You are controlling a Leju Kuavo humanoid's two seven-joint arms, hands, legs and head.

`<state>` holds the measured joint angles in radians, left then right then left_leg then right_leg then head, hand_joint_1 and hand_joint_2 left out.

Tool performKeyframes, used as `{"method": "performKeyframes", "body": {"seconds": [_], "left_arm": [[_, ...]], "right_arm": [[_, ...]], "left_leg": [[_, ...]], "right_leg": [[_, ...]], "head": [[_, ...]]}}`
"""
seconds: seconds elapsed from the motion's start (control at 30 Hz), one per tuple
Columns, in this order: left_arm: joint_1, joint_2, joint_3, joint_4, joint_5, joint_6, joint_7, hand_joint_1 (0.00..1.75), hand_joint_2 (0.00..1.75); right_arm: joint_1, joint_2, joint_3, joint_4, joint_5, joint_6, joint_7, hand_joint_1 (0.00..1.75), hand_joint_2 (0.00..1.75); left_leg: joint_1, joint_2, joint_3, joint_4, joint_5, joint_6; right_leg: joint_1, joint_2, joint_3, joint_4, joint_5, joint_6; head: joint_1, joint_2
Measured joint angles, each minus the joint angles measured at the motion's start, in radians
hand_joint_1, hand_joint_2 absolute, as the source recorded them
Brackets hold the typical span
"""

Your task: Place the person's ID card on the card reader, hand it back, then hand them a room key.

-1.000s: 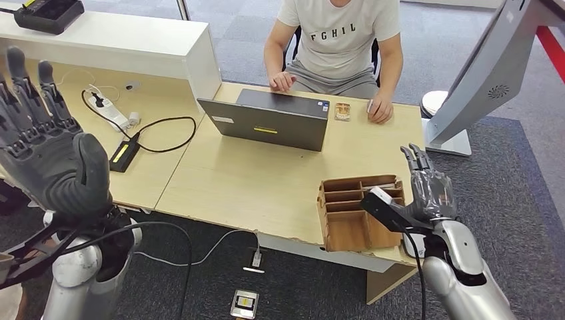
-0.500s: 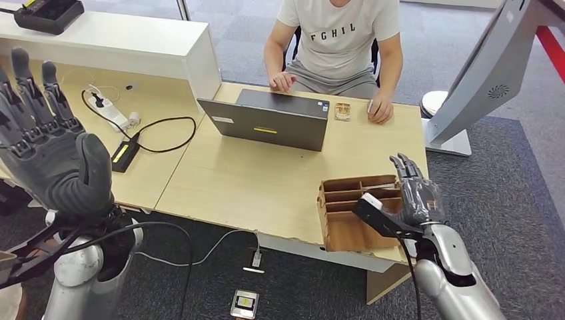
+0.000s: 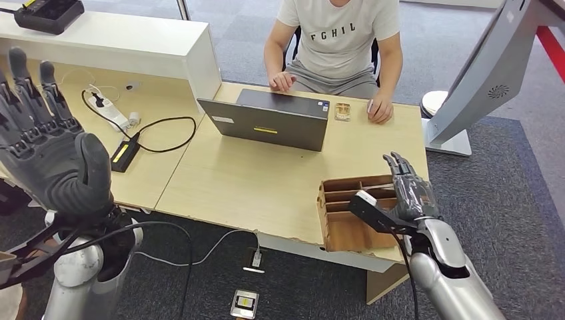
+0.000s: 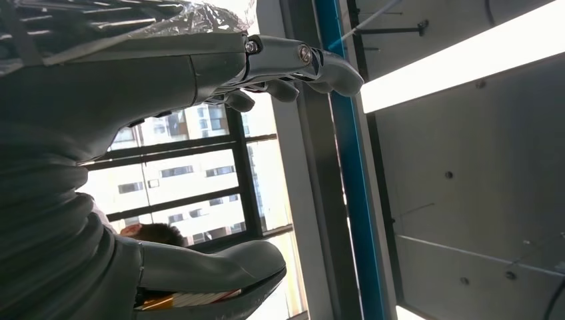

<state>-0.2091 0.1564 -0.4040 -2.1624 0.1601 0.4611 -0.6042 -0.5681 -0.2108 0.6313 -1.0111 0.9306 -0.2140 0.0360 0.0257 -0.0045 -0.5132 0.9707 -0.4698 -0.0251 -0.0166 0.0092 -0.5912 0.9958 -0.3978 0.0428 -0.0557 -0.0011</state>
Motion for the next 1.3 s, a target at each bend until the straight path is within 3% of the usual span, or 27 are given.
{"method": "performKeyframes", "body": {"seconds": [0.1, 0.13, 0.23, 0.53, 0.97, 1.3], "left_arm": [[0.0, 0.0, 0.0, 0.0, -0.004, 0.004, 0.003, 0.0, 1.75], [0.0, 0.0, 0.0, -0.001, -0.005, 0.004, 0.003, 0.0, 1.75], [0.0, 0.0, 0.0, -0.001, -0.006, 0.006, 0.004, 0.0, 1.75], [0.0, 0.0, -0.001, -0.001, -0.006, 0.007, 0.004, 0.0, 1.75], [0.001, 0.0, -0.004, -0.001, -0.006, 0.01, 0.004, 0.0, 1.75], [0.002, 0.0, -0.006, -0.001, -0.01, 0.024, 0.004, 0.0, 1.75]], "right_arm": [[-0.007, 0.011, 0.006, 0.022, -0.002, -0.001, -0.007, 0.77, 1.75], [-0.009, 0.014, 0.008, 0.029, -0.003, -0.002, -0.008, 1.13, 1.75], [-0.014, 0.022, 0.013, 0.046, -0.004, -0.003, -0.012, 1.6, 1.75], [-0.019, 0.032, 0.023, 0.077, -0.005, -0.003, -0.014, 1.68, 1.75], [-0.029, 0.042, 0.024, 0.103, -0.013, -0.007, -0.014, 1.63, 1.75], [-0.032, 0.05, 0.024, 0.116, -0.032, -0.037, -0.017, 1.75, 1.75]], "left_leg": [[0.0, 0.0, 0.0, 0.0, 0.0, 0.0], [0.0, 0.0, 0.0, 0.0, 0.0, 0.0], [0.0, 0.0, 0.0, 0.0, 0.0, 0.0], [0.0, 0.0, 0.0, 0.0, 0.0, 0.0], [0.0, 0.0, 0.0, 0.0, 0.0, 0.0], [0.0, 0.0, 0.0, 0.0, 0.0, 0.0]], "right_leg": [[0.0, 0.0, 0.0, 0.0, 0.0, 0.0], [0.0, 0.0, 0.0, 0.0, 0.0, 0.0], [0.0, 0.0, 0.0, 0.0, 0.0, 0.0], [0.0, 0.0, 0.0, 0.0, 0.0, 0.0], [0.0, 0.0, 0.0, 0.0, 0.0, 0.0], [0.0, 0.0, 0.0, 0.0, 0.0, 0.0]], "head": [[0.0, 0.0], [0.0, 0.0], [0.0, 0.0], [0.0, 0.0], [0.0, 0.0], [0.0, 0.0]]}}
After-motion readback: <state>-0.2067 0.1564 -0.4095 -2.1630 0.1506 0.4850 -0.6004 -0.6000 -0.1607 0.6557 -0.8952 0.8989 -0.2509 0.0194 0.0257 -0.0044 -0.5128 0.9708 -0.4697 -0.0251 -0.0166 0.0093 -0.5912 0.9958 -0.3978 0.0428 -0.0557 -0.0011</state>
